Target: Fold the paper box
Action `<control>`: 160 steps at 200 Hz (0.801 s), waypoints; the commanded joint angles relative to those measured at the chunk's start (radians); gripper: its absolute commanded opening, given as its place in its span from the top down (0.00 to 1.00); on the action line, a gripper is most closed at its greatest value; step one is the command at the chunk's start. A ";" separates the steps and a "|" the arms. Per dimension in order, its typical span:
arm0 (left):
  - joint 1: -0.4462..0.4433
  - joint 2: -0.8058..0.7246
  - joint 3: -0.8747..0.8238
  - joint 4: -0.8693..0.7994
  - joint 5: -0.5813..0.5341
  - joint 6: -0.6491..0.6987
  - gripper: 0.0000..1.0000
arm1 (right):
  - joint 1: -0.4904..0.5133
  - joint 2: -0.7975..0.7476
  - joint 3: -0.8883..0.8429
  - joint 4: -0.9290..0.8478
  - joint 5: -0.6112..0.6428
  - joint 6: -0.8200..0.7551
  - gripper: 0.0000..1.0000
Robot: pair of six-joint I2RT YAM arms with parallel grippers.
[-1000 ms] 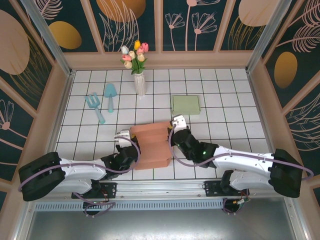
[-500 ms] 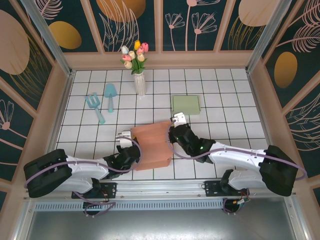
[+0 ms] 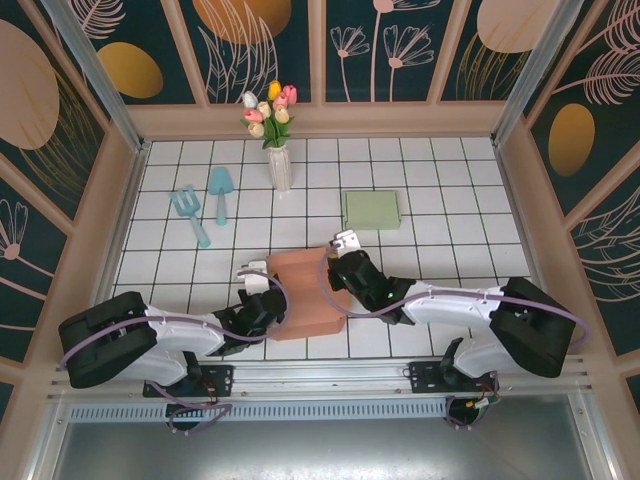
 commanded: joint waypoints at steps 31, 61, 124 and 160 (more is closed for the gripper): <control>-0.007 -0.007 0.020 -0.028 -0.037 -0.047 1.00 | -0.012 -0.049 -0.089 0.063 -0.009 0.096 0.89; -0.007 -0.018 0.016 -0.030 -0.029 -0.044 1.00 | -0.079 -0.049 -0.135 0.048 -0.017 0.112 0.89; -0.008 -0.013 0.018 -0.015 -0.009 -0.040 1.00 | -0.143 0.020 -0.157 0.061 -0.014 0.111 0.89; -0.008 0.001 0.023 0.002 0.007 -0.034 1.00 | -0.144 0.087 -0.144 0.102 -0.043 0.101 0.88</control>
